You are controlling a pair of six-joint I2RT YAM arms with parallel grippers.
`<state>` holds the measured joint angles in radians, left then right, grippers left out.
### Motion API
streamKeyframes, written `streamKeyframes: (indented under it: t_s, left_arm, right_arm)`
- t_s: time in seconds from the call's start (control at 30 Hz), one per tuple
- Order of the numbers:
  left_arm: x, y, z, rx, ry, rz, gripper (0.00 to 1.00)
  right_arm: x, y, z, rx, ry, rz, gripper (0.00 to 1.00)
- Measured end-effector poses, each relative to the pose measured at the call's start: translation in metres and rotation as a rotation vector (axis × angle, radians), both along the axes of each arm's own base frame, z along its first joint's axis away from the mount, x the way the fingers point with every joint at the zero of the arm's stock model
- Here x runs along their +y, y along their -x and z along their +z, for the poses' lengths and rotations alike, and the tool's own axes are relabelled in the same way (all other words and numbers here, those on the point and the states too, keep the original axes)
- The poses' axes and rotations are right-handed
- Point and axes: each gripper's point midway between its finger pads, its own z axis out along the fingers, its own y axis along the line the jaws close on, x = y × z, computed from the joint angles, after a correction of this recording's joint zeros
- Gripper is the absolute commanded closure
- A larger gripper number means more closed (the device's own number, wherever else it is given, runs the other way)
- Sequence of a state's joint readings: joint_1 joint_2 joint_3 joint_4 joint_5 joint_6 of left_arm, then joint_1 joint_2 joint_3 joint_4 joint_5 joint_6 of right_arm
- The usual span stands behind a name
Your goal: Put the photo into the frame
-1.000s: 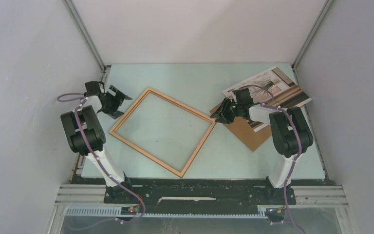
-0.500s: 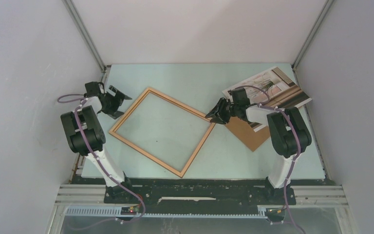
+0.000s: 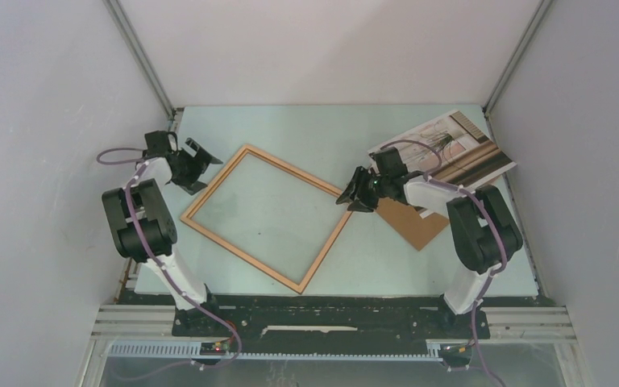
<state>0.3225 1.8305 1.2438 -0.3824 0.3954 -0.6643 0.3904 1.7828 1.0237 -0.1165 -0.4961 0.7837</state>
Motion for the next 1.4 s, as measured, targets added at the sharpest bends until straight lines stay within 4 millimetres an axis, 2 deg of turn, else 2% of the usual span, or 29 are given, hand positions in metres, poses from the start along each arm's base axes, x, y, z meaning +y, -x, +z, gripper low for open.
streamKeyframes:
  t_s: [0.17, 0.33, 0.5, 0.67, 0.8, 0.9, 0.93, 1.03, 1.13, 1.23, 1.33, 1.4]
  left_arm:
    - [-0.002, 0.008, -0.012, 0.053, -0.015, -0.037, 0.00]
    - [0.009, 0.011, -0.015, 0.085, -0.098, -0.067, 0.01]
    - [0.021, 0.014, -0.021, 0.130, -0.182, -0.100, 0.02]
    - [0.024, 0.020, -0.024, 0.153, -0.216, -0.132, 0.01]
    - [0.023, 0.022, -0.027, 0.163, -0.220, -0.159, 0.02]
    - [0.018, 0.018, -0.038, 0.169, -0.186, -0.180, 0.04]
    - [0.016, 0.018, -0.044, 0.177, -0.167, -0.188, 0.05]
    - [0.009, 0.014, -0.043, 0.152, -0.125, -0.197, 0.05]
    - [0.000, 0.013, -0.041, 0.116, -0.072, -0.198, 0.06]
    - [-0.008, 0.024, -0.039, 0.106, -0.044, -0.196, 0.04]
    - [-0.008, 0.037, -0.031, 0.140, -0.062, -0.185, 0.02]
    - [-0.004, 0.043, -0.017, 0.147, -0.103, -0.160, 0.03]
  right_arm:
    - [0.002, 0.029, 0.001, -0.037, 0.091, 0.070, 0.40]
    - [-0.005, 0.055, -0.016, -0.015, 0.180, 0.114, 0.40]
    - [-0.011, 0.069, -0.030, -0.005, 0.272, 0.143, 0.37]
    - [0.000, 0.081, -0.032, -0.016, 0.285, 0.187, 0.38]
    - [0.010, 0.081, -0.039, -0.011, 0.269, 0.197, 0.41]
    - [0.015, 0.075, -0.040, -0.020, 0.246, 0.177, 0.42]
    - [0.015, 0.072, -0.040, -0.024, 0.243, 0.169, 0.42]
    - [0.012, 0.064, -0.039, -0.040, 0.244, 0.148, 0.42]
    - [-0.001, 0.053, -0.040, -0.051, 0.256, 0.122, 0.40]
    - [-0.020, 0.038, -0.039, -0.068, 0.277, 0.094, 0.36]
    - [-0.037, 0.033, -0.037, -0.085, 0.339, 0.088, 0.30]
    - [-0.046, 0.037, -0.035, -0.092, 0.420, 0.105, 0.27]
